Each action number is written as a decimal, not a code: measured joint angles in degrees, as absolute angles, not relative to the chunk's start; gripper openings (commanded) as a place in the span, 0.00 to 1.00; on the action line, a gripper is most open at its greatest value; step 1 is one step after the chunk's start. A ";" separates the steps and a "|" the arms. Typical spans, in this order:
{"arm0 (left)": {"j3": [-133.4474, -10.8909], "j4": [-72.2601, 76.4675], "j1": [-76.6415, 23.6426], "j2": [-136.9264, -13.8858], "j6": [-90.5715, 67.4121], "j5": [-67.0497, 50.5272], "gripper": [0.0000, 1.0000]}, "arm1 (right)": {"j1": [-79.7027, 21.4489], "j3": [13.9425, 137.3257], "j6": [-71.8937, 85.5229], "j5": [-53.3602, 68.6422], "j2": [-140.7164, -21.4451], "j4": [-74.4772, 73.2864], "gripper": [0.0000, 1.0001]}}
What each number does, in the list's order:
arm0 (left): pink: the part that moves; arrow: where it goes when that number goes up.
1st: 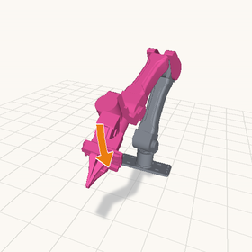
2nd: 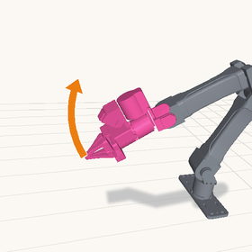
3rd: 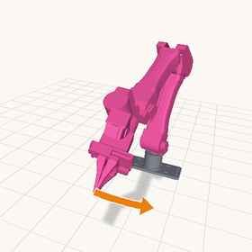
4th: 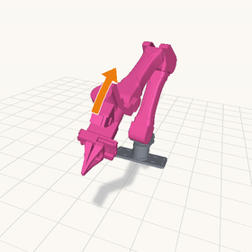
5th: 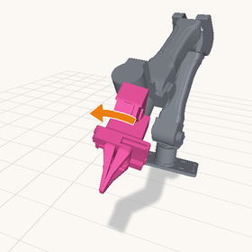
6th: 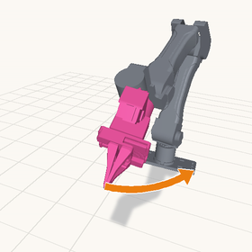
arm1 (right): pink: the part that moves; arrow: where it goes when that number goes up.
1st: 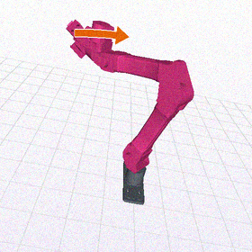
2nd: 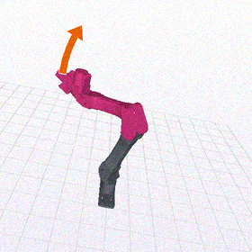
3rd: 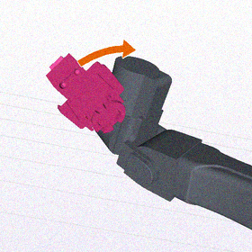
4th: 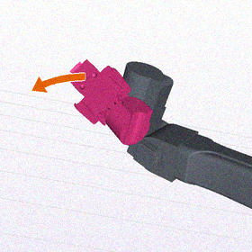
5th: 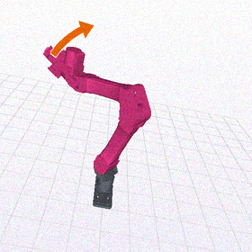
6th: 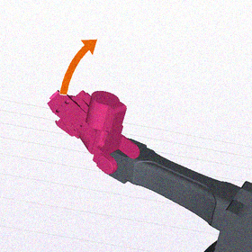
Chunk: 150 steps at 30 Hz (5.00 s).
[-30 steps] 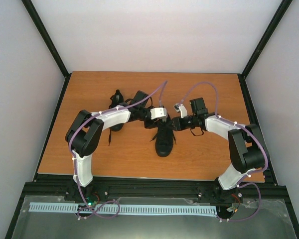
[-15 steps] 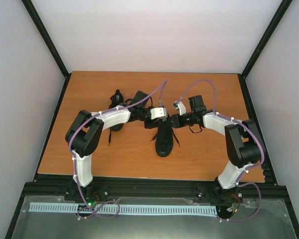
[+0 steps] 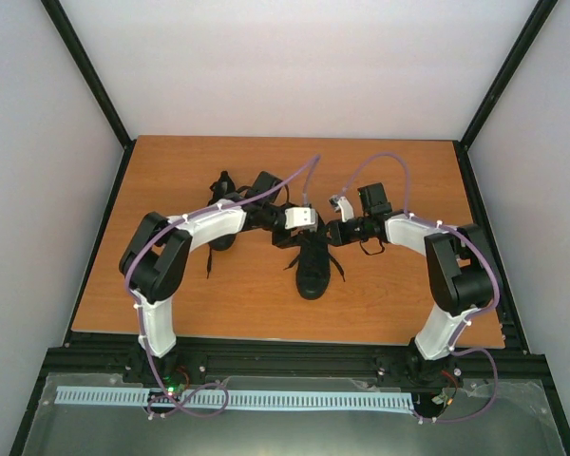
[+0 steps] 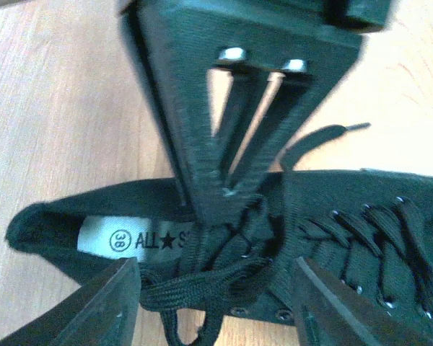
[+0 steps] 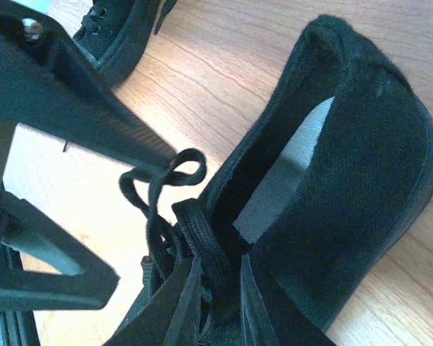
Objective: Tie the shoes
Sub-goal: Cross the shoelace with the shoelace.
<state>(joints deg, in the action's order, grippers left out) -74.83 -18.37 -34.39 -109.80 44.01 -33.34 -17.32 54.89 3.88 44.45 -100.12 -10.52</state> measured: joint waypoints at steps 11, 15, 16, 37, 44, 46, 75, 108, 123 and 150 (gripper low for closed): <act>-74.85 -21.69 -34.54 -108.90 51.55 -35.05 0.71 | -17.32 54.89 3.75 44.45 -100.25 -10.57 0.06; -74.85 -19.90 -34.87 -108.90 53.80 -33.82 0.76 | -17.32 54.89 3.68 44.45 -100.25 -10.55 0.03; -74.83 -19.18 -35.07 -108.90 54.98 -33.52 0.77 | -17.32 54.89 3.68 44.47 -100.25 -10.55 0.03; -72.44 -14.68 -36.58 -110.24 61.23 -30.89 0.71 | -17.32 54.87 3.64 45.30 -99.39 -11.14 0.03; -71.83 -12.47 -36.86 -110.61 61.14 -30.15 0.65 | -17.32 54.87 3.51 45.74 -99.04 -11.38 0.03; -71.79 -11.88 -36.95 -110.61 60.40 -29.98 0.59 | -17.32 54.87 3.40 45.76 -98.96 -11.42 0.03; -71.79 -8.60 -37.08 -110.61 50.26 -26.74 0.31 | -17.37 54.22 1.80 48.18 -97.21 -12.80 0.03; -70.98 -8.86 -37.08 -110.61 51.51 -27.20 0.24 | -12.88 54.33 6.68 49.21 -104.33 -8.32 0.14; -70.96 -8.84 -37.01 -110.61 51.68 -27.18 0.25 | -12.91 52.84 5.32 53.84 -102.87 -6.39 0.22; -70.96 -9.02 -36.84 -110.61 51.75 -27.20 0.27 | -15.22 54.08 6.74 53.21 -104.27 -3.68 0.11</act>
<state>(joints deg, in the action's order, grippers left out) -70.96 -9.02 -36.84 -110.61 51.75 -27.20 -15.22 54.08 6.74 53.21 -104.27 -3.68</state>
